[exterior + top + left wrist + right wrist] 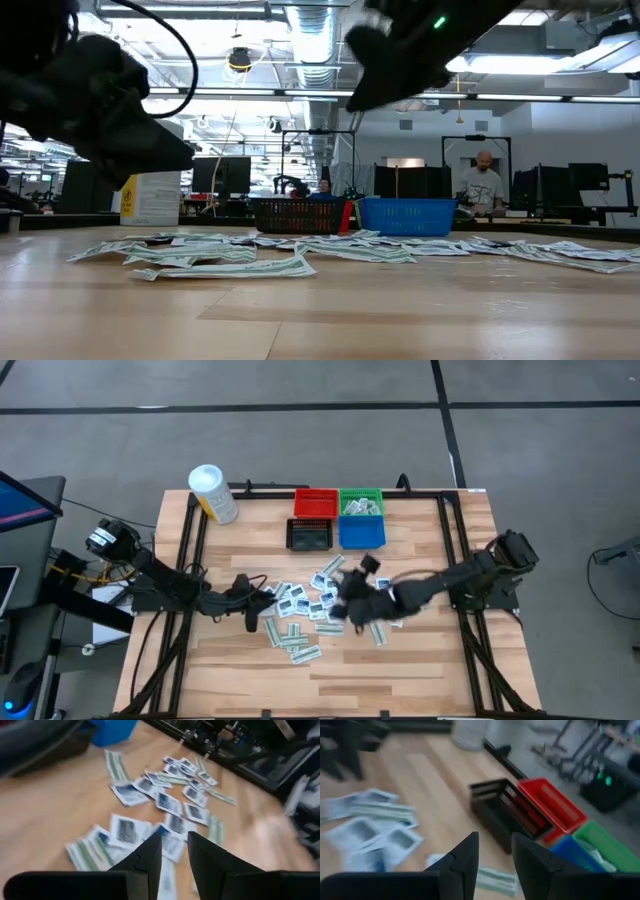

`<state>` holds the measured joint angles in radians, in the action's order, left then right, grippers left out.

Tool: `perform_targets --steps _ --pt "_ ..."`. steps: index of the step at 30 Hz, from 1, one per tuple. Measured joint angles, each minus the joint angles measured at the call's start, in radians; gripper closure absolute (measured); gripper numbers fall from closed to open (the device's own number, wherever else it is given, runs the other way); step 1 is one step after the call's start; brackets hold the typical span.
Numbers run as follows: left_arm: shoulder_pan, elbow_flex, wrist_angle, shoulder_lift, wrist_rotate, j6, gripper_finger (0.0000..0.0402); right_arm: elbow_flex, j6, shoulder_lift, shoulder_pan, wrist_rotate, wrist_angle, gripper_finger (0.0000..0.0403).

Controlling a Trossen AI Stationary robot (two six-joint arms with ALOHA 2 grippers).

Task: Pick & Place First Aid Supplies
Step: Put the bandage into the red basket

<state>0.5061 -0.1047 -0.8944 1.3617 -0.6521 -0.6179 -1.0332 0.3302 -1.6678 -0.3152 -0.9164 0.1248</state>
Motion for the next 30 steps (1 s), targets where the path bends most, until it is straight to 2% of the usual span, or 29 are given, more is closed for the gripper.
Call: perform_targets --steps 2,6,10,15,22,25,30 --pt "-0.030 0.003 0.000 -0.003 0.001 0.016 0.0307 0.000 0.000 0.000 0.068 0.055 -0.001 0.0292" --pt "-0.090 0.040 0.003 -0.034 0.016 -0.005 0.0307 0.000 0.001 0.000 0.184 0.276 0.002 0.0292" --pt "-0.159 0.066 0.002 -0.052 0.056 -0.015 0.0307 0.000 0.016 0.000 0.235 0.460 0.002 0.0292" --pt "-0.241 0.066 0.000 -0.052 0.115 -0.015 0.0307 0.000 -0.103 0.000 0.233 0.474 0.000 0.0292" --pt "-0.268 0.055 -0.002 -0.052 0.167 -0.022 0.0307 0.000 -0.465 0.000 0.254 0.475 -0.030 0.0292" --pt "-0.257 0.004 -0.004 -0.052 0.170 -0.022 0.0307 0.000 -0.564 0.010 0.272 0.475 -0.022 0.0292" --pt "-0.252 -0.107 -0.005 -0.043 0.169 0.038 0.0307 0.000 -0.620 0.031 0.304 0.481 -0.024 0.0292"
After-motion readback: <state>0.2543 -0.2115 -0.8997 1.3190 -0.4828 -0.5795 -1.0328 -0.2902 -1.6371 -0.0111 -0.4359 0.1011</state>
